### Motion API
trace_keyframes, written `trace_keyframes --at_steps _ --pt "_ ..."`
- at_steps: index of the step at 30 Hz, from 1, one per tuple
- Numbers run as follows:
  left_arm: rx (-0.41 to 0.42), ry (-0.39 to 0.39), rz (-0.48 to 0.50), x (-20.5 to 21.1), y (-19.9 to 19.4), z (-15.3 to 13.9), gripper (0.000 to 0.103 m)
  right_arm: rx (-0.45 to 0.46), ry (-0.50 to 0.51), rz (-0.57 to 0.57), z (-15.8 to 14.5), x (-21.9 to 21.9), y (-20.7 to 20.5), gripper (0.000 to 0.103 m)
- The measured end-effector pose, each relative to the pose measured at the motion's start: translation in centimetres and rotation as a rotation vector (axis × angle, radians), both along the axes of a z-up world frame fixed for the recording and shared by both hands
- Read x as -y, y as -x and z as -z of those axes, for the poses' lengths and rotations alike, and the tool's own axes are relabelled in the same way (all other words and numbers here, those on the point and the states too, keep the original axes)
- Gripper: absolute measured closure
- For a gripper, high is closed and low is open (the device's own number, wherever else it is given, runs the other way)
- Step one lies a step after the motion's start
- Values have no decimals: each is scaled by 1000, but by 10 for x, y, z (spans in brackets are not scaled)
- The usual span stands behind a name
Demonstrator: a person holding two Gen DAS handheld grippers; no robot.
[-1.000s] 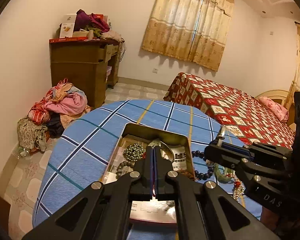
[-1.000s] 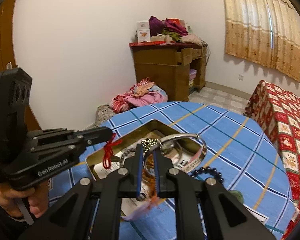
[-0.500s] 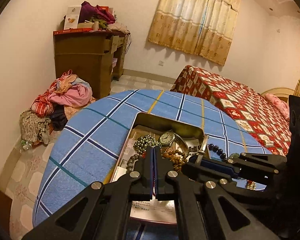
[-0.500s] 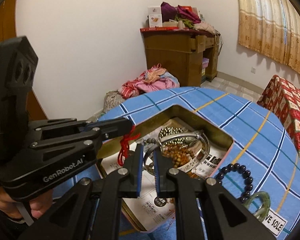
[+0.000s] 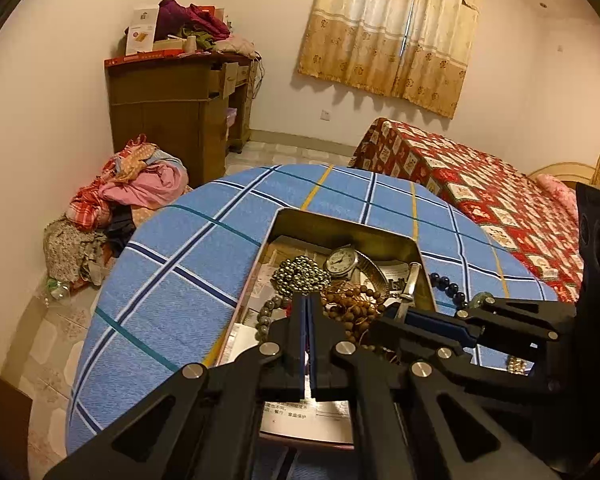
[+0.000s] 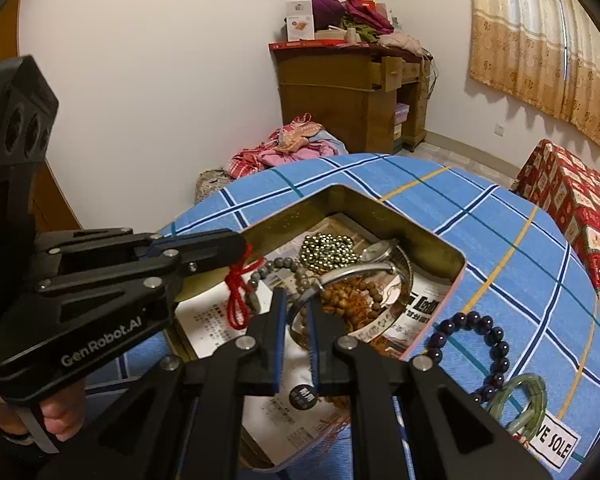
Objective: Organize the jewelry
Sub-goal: 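Carry the silver bangle into the tin box and open the right gripper, then move both grippers back from the tin box to the table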
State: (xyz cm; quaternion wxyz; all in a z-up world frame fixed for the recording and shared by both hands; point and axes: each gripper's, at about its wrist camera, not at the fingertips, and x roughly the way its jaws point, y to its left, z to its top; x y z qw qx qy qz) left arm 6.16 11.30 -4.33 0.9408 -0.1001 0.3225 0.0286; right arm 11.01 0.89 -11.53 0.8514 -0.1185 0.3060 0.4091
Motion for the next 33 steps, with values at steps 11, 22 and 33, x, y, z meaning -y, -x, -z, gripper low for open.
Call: trace_keyframes --at_steps 11,22,33 --pt "-3 3 -32 -2 3 -6 53 54 -25 51 -7 12 4 39" --pt "6 -12 -55 -1 3 -4 40 28 -31 78 0 19 -3 39" --pt "-19 -2 -68 7 3 8 40 1 -34 115 7 31 -3 32"
